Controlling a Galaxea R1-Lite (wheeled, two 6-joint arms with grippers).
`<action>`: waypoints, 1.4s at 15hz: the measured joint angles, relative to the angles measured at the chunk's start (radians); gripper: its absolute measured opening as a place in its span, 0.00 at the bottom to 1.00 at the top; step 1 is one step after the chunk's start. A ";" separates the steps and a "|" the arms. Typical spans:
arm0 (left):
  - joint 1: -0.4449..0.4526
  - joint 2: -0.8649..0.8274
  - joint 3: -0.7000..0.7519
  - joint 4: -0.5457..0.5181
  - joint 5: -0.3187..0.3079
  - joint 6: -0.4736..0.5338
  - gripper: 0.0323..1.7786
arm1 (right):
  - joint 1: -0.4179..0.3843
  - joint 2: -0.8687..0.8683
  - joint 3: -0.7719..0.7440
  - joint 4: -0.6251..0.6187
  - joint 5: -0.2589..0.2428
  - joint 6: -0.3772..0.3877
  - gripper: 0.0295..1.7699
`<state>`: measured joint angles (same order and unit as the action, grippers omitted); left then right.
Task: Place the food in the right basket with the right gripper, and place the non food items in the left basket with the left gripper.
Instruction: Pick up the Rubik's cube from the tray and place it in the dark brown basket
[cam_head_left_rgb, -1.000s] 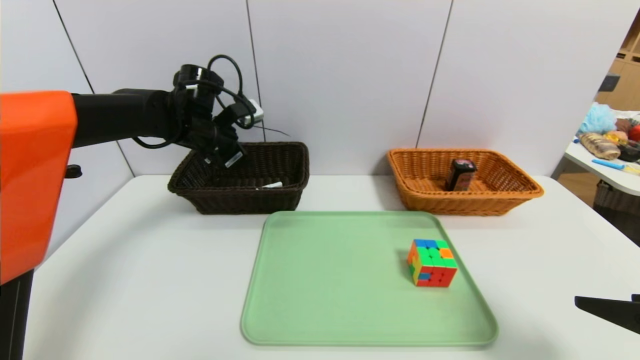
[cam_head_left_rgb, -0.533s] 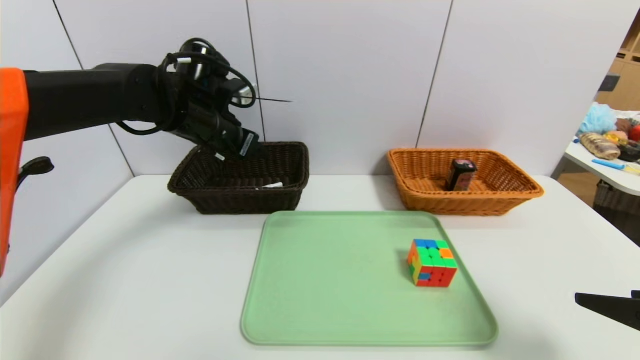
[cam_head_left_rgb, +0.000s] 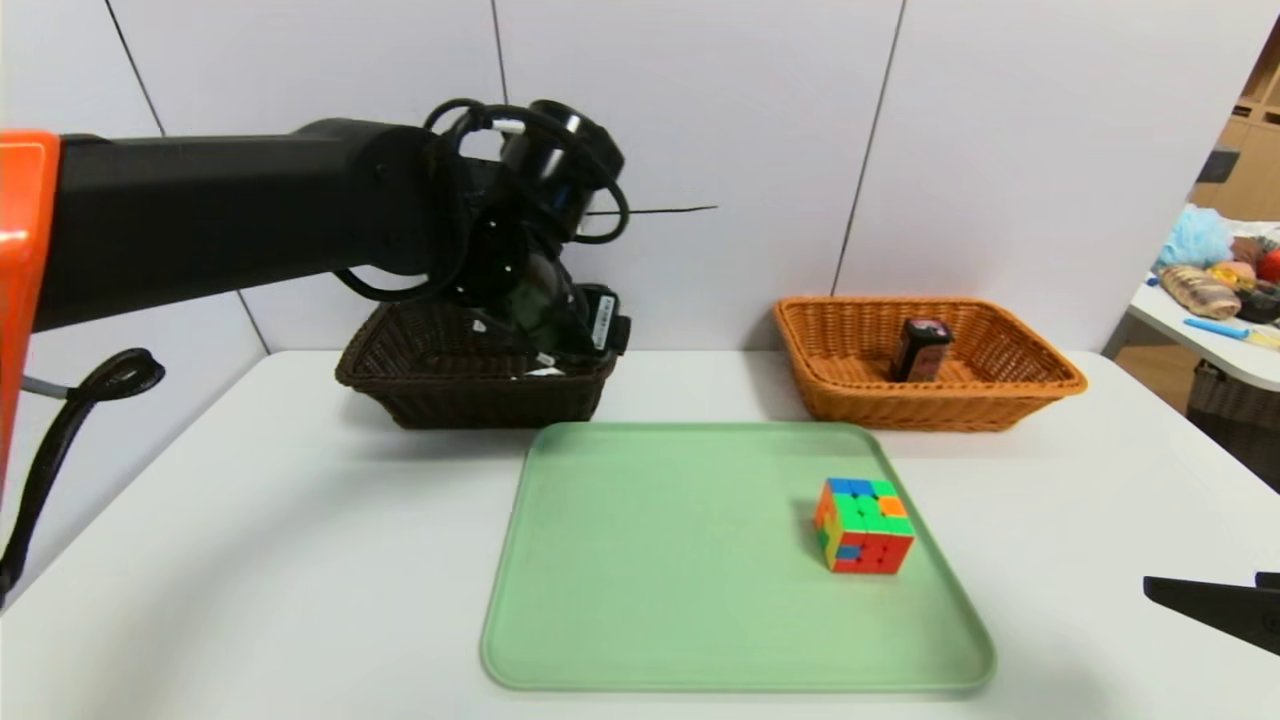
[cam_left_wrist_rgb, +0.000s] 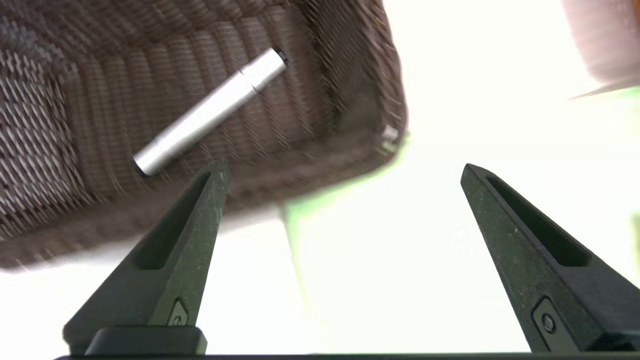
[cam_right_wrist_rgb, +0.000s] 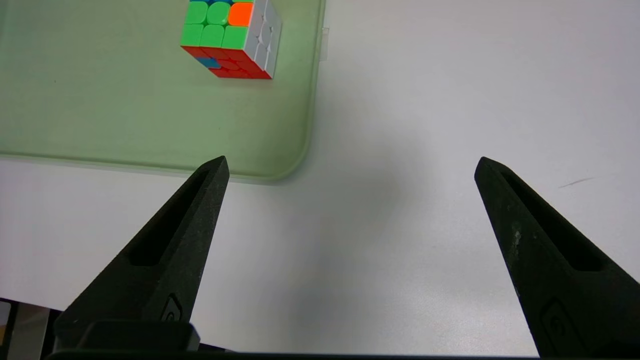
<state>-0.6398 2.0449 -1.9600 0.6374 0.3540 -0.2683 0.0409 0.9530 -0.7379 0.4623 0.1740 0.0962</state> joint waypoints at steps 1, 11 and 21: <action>-0.038 0.003 0.000 0.017 0.020 -0.039 0.93 | 0.000 0.000 0.001 0.000 0.000 0.001 0.96; -0.240 0.073 -0.005 0.101 0.032 -0.346 0.95 | 0.000 -0.010 0.012 0.000 -0.001 0.001 0.96; -0.385 0.156 -0.012 -0.027 0.033 -0.423 0.95 | 0.000 -0.030 0.032 0.002 -0.001 0.003 0.96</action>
<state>-1.0247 2.2004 -1.9719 0.6100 0.3872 -0.6913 0.0409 0.9232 -0.7057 0.4640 0.1732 0.0989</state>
